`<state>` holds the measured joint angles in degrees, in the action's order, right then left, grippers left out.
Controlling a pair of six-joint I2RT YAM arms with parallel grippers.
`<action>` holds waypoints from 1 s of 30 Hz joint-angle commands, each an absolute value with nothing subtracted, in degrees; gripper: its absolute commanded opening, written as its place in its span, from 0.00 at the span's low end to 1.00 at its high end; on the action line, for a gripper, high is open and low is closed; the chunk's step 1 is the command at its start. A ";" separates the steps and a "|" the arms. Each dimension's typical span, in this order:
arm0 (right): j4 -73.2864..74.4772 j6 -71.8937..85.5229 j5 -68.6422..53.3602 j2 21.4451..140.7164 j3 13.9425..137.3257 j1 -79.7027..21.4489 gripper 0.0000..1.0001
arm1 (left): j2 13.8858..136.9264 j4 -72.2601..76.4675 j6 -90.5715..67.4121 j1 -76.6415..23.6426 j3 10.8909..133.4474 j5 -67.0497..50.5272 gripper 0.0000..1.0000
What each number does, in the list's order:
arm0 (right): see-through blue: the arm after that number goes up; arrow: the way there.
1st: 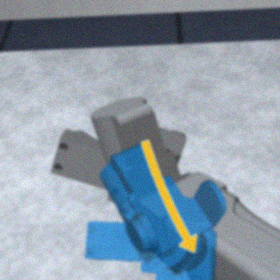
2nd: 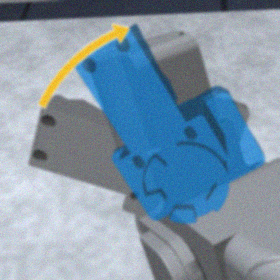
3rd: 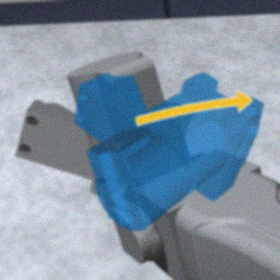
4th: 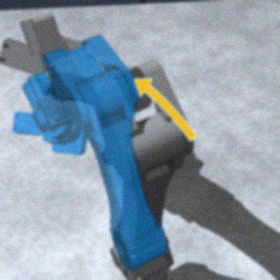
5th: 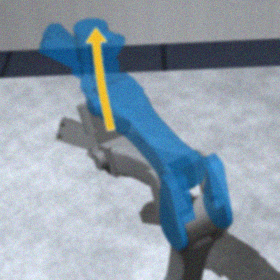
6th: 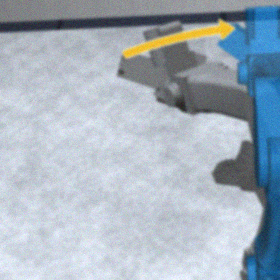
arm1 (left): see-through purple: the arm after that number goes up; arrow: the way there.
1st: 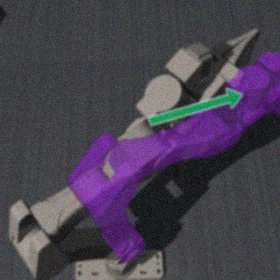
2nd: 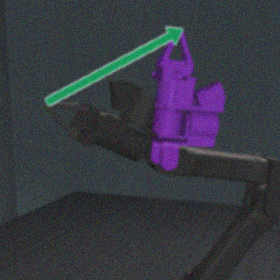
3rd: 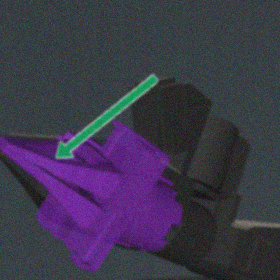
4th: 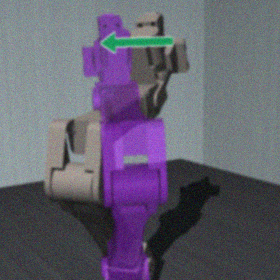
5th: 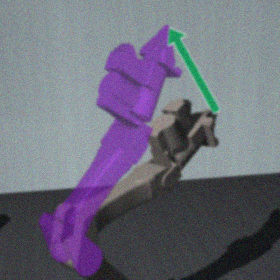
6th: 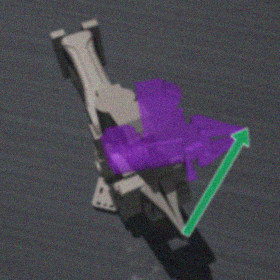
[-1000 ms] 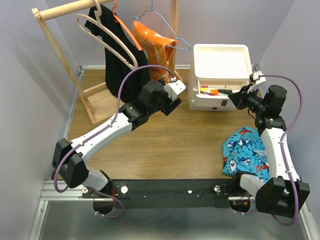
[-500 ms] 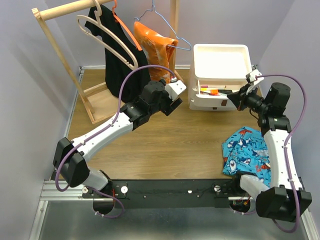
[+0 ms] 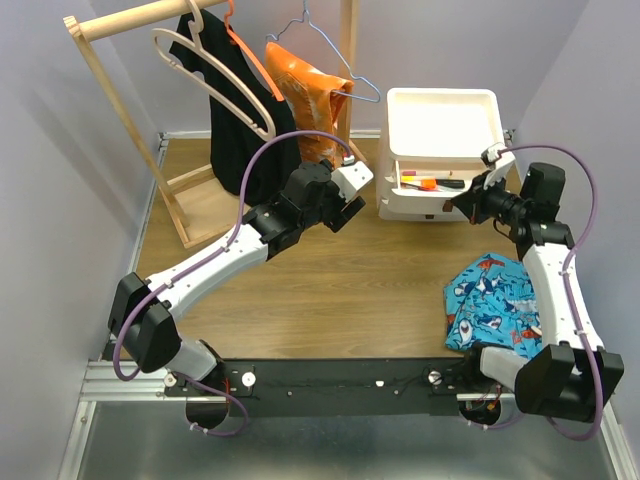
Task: Sort the stationery into containers
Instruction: Close the drawer in the storage box.
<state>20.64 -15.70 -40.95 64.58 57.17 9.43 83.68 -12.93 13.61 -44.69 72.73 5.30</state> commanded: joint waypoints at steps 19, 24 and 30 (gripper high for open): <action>3.08 -10.72 -37.53 78.57 61.96 6.51 0.04 | 84.20 -11.95 11.52 -44.47 70.49 4.22 0.81; 1.41 -11.25 -37.00 82.26 64.68 5.01 0.04 | 83.67 -12.30 11.78 -44.30 69.79 4.57 0.81; 1.32 -12.39 -35.60 83.23 64.86 3.96 0.04 | 83.41 -11.60 11.69 -43.68 68.64 4.75 0.81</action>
<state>4.12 -11.51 -37.60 82.30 63.35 5.17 83.70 -12.91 12.36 -44.40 70.11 5.28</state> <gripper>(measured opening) 0.041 0.808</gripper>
